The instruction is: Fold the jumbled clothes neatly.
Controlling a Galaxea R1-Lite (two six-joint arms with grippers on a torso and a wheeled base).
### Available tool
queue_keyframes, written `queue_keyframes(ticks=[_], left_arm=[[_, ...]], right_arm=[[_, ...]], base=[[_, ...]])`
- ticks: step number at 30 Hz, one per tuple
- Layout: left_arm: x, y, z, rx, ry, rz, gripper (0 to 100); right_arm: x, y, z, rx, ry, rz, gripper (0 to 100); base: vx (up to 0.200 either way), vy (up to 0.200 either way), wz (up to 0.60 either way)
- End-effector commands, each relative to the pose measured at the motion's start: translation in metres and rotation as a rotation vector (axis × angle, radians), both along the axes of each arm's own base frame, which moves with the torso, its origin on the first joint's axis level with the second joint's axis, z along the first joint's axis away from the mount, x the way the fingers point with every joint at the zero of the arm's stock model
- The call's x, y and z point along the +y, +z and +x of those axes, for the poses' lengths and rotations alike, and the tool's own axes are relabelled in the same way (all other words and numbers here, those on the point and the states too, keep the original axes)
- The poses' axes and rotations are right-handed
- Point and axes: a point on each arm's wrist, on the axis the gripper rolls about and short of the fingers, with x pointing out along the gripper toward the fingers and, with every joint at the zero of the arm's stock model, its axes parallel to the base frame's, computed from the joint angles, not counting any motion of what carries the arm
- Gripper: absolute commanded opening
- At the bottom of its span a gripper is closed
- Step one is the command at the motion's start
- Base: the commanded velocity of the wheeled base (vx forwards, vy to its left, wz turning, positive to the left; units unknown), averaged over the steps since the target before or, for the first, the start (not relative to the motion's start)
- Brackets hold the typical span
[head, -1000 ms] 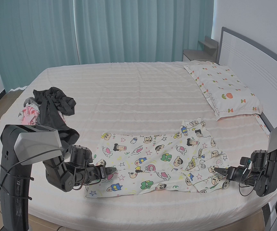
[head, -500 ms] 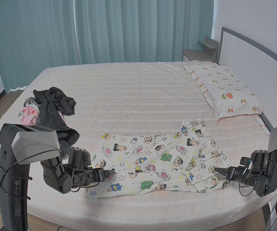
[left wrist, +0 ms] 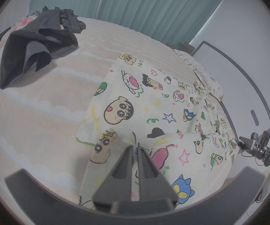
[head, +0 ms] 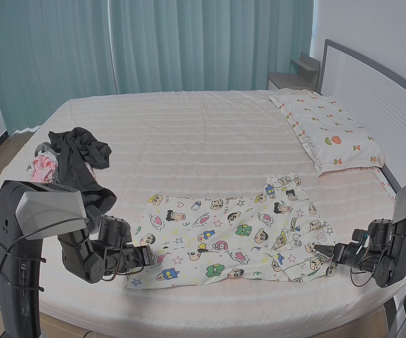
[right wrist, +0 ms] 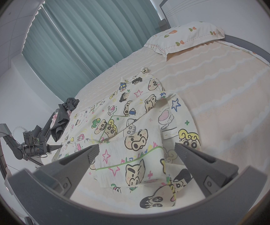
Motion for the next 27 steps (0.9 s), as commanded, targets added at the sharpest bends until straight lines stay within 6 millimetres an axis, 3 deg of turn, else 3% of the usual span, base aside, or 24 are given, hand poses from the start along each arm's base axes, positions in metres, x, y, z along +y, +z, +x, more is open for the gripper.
queue_keyframes(ticks=[1,17,27], left_arm=[[0.002,0.008,-0.002,-0.019,0.003,-0.004,0],[0.009,0.056,-0.036,0.013,0.004,0.0,0],[0.01,0.068,-0.039,0.142,0.005,0.034,0]], right_arm=[[0.0,0.001,0.001,-0.016,0.0,-0.001,100],[0.0,0.0,0.001,-0.014,0.002,-0.001,100],[0.001,0.0,0.001,-0.013,0.004,-0.002,100]], base=[[0.0,0.0,0.0],[0.0,0.0,0.0],[0.0,0.0,0.0]])
